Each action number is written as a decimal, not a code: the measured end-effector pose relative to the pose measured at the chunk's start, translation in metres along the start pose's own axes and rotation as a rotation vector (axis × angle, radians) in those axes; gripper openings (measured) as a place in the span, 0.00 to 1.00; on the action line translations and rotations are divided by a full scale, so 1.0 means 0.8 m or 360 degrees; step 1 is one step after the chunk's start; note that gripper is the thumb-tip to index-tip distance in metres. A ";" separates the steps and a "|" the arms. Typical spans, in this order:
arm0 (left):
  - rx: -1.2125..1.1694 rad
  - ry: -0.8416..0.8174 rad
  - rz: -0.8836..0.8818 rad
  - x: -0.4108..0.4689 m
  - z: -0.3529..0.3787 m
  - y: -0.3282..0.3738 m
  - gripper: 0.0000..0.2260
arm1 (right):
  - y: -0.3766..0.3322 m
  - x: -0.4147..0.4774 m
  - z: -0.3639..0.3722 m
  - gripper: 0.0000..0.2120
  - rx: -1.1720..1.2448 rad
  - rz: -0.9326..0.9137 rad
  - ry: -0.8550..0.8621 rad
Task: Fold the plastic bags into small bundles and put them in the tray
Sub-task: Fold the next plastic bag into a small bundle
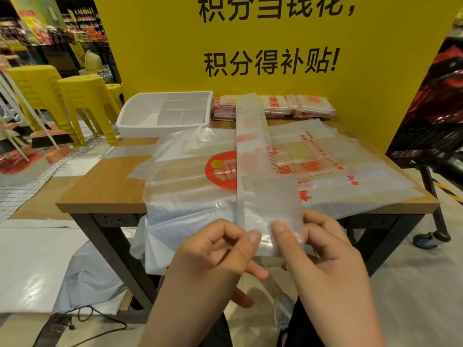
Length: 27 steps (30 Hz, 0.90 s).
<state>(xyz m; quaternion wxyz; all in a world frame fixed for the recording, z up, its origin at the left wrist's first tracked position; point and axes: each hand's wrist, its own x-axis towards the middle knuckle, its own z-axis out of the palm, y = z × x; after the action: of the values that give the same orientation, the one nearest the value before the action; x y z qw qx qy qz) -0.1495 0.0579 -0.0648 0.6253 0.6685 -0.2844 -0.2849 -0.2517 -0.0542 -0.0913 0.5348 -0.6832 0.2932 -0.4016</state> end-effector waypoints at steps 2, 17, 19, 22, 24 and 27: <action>-0.0071 0.0133 0.0022 0.001 0.010 -0.003 0.11 | -0.003 0.000 0.007 0.15 -0.0043 0.0017 0.0105; -0.0027 0.0273 0.0147 0.010 0.029 -0.017 0.09 | -0.014 -0.005 0.002 0.18 0.0013 0.0193 -0.0062; -0.0038 0.0223 0.0126 0.011 0.028 -0.016 0.10 | -0.014 -0.003 0.002 0.17 0.0039 0.0181 -0.0036; -0.0018 0.0158 0.0095 0.008 0.026 -0.015 0.10 | -0.013 -0.003 0.005 0.17 0.0067 0.0182 0.0004; 0.0008 0.0103 0.0077 0.005 0.025 -0.014 0.09 | -0.010 -0.003 0.007 0.17 0.0058 0.0190 0.0034; 0.0059 0.0040 0.0084 0.003 0.026 -0.013 0.09 | -0.008 -0.001 0.010 0.16 0.0031 0.0212 0.0033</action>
<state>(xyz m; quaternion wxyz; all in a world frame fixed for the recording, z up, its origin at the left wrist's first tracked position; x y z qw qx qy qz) -0.1630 0.0432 -0.0761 0.6238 0.6757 -0.2994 -0.2545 -0.2457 -0.0477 -0.0862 0.5639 -0.6528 0.3396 -0.3750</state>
